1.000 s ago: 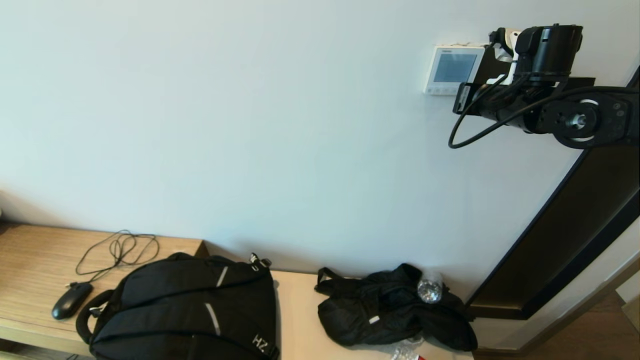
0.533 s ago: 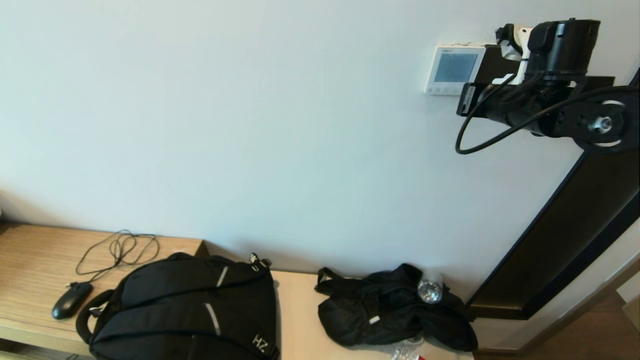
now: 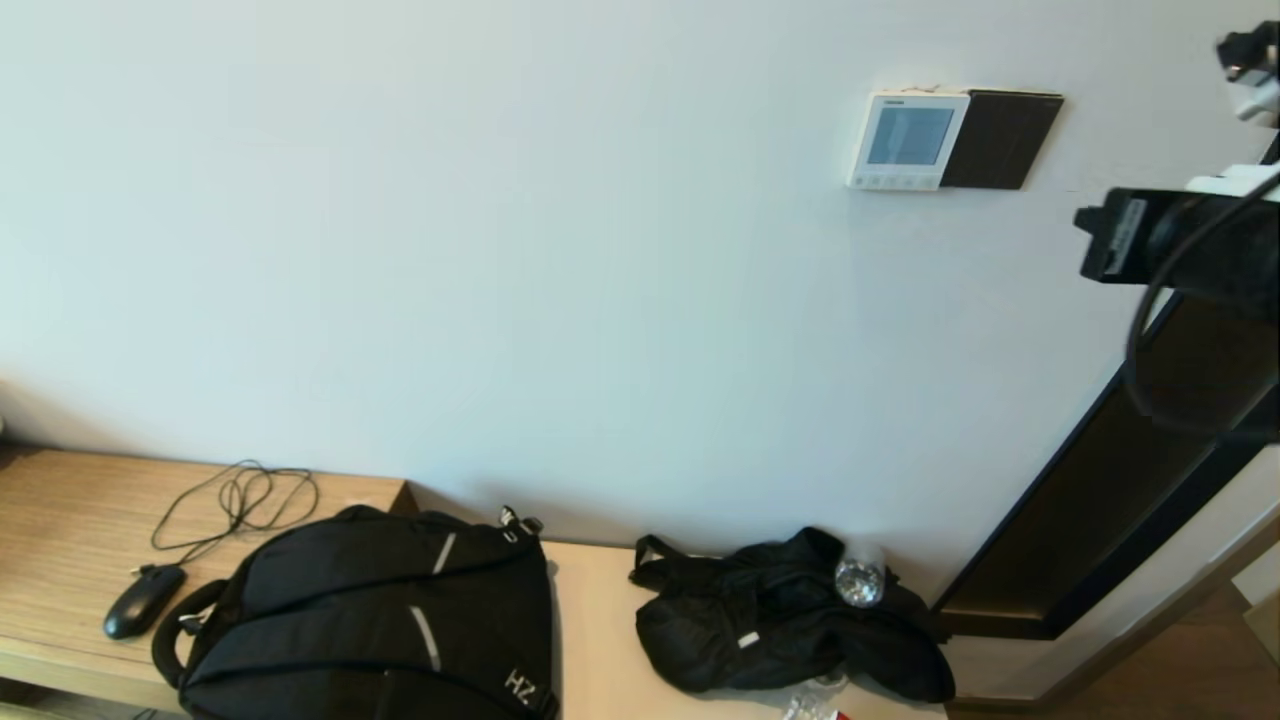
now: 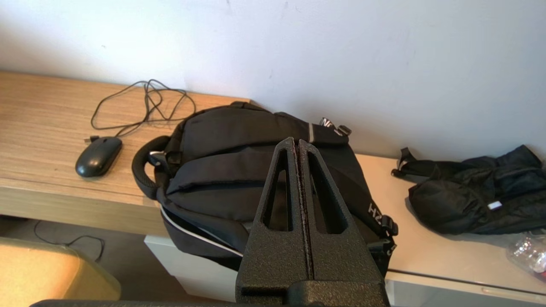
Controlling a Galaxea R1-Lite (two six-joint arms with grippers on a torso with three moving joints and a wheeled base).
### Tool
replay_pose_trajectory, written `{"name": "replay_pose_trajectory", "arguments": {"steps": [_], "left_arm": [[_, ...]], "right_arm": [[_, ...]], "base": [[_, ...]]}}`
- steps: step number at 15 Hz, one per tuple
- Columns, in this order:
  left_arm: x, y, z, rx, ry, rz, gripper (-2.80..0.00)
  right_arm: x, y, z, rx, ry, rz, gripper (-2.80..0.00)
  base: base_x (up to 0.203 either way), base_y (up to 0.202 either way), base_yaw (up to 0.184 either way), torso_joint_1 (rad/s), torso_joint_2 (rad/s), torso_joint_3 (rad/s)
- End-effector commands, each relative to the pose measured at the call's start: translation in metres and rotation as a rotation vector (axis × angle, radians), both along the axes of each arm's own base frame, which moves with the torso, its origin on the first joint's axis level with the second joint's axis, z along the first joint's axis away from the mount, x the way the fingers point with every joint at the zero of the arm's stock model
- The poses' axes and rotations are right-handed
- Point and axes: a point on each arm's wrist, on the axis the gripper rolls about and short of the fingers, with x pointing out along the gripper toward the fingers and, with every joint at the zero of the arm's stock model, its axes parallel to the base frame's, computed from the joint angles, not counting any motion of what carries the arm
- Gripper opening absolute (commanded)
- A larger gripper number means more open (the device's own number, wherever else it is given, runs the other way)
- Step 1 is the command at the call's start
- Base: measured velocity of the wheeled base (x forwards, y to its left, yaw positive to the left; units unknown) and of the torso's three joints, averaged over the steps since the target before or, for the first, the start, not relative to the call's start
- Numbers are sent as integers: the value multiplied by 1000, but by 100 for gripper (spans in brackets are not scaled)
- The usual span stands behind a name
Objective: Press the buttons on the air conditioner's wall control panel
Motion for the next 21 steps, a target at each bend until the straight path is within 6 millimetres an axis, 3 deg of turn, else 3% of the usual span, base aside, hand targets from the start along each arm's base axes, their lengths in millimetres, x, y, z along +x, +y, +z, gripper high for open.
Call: {"name": "replay_pose_trajectory", "arguments": {"steps": [1,4,10,14,17,21], "left_arm": [[0,0,0,0,1,1,-280],[0,0,0,0,1,1,-280],[0,0,0,0,1,1,-280],[0,0,0,0,1,1,-280],[0,0,0,0,1,0,-280],[0,0,0,0,1,1,-280]], "right_arm": [[-77,-17,0,-10,-93,-20,-280],[-129,-28,-41,-78,-65,-35,-280],[-183,-37,-157,-108,122,52,-280],[-216,-36,-196,-92,64,85,-280],[-229,-35,-228,-94,89,105,-280],[-243,-36,-248,-113,5,94,-280]], "base": [[0,0,0,0,0,0],[0,0,0,0,0,0],[0,0,0,0,0,0],[0,0,0,0,0,0],[0,0,0,0,0,0],[0,0,0,0,0,0]]}}
